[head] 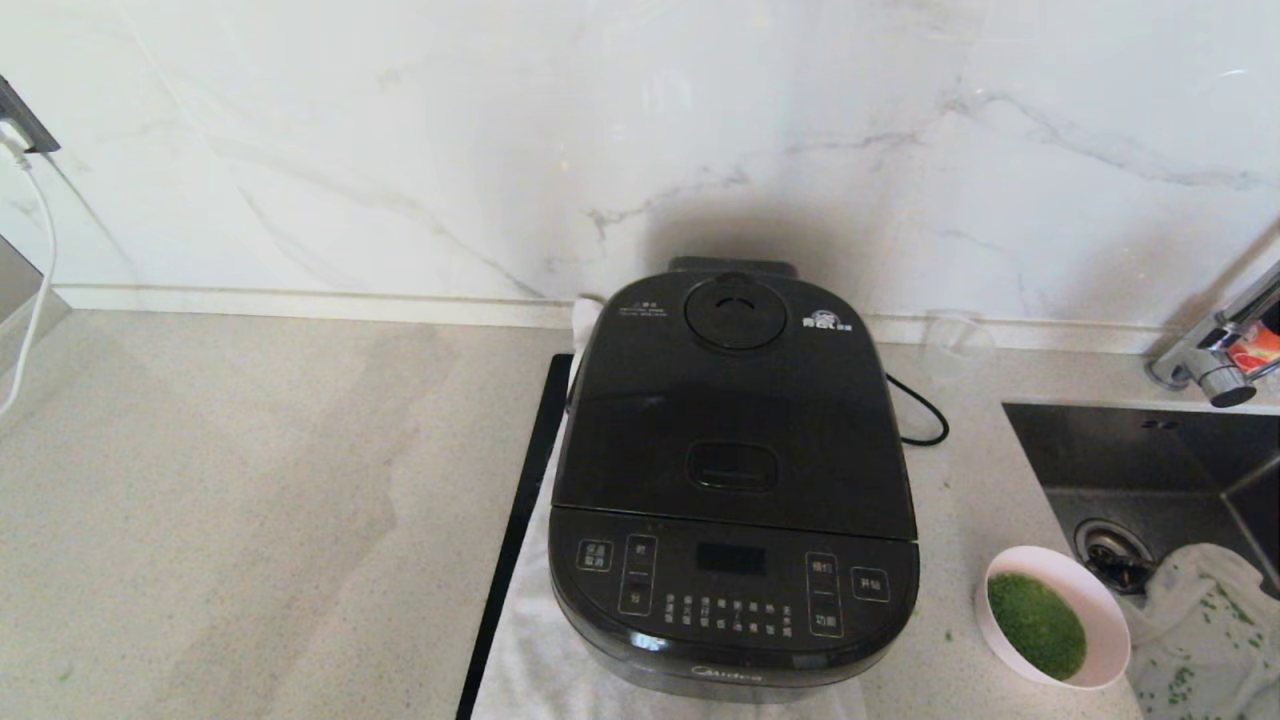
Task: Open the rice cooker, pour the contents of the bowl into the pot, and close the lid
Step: Open the rice cooker
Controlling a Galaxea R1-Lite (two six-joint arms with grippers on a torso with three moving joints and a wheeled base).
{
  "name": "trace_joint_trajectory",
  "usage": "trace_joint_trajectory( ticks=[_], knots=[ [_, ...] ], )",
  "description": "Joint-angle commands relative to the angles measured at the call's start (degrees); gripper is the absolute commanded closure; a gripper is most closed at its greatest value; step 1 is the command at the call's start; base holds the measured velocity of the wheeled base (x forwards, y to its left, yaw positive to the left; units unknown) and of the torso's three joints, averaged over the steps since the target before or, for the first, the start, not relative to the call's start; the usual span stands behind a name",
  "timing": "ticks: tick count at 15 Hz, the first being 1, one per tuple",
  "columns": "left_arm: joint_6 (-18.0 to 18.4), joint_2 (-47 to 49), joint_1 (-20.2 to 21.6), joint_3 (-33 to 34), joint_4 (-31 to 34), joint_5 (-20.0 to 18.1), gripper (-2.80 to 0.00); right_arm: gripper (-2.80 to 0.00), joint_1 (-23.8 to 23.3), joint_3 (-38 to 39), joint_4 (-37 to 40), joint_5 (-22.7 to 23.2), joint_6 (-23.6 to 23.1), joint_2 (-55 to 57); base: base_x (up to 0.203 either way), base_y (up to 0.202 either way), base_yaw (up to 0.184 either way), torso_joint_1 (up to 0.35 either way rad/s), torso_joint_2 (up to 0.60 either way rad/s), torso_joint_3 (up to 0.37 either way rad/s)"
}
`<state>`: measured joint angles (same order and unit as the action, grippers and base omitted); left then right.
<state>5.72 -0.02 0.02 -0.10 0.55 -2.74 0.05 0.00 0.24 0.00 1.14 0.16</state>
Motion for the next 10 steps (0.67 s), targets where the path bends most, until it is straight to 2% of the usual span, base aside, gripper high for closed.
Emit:
trace_joint_trajectory(
  ticks=[1,7,10],
  knots=[
    [-0.3,-0.1,0.1,0.0,-0.1,0.0,0.00,0.00,0.0,0.0,0.0,0.0,-0.1,-0.1,0.000,0.000,0.000,0.000,0.00,0.000],
    [-0.4,-0.1,0.1,0.0,0.0,0.6,0.00,0.00,0.0,0.0,0.0,0.0,-0.1,-0.1,0.000,0.000,0.000,0.000,0.00,0.000],
    [-0.3,0.0,0.1,-0.9,2.5,0.6,0.00,0.00,0.0,0.0,0.0,0.0,0.0,-0.1,0.000,0.000,0.000,0.000,0.00,0.000]
  ],
)
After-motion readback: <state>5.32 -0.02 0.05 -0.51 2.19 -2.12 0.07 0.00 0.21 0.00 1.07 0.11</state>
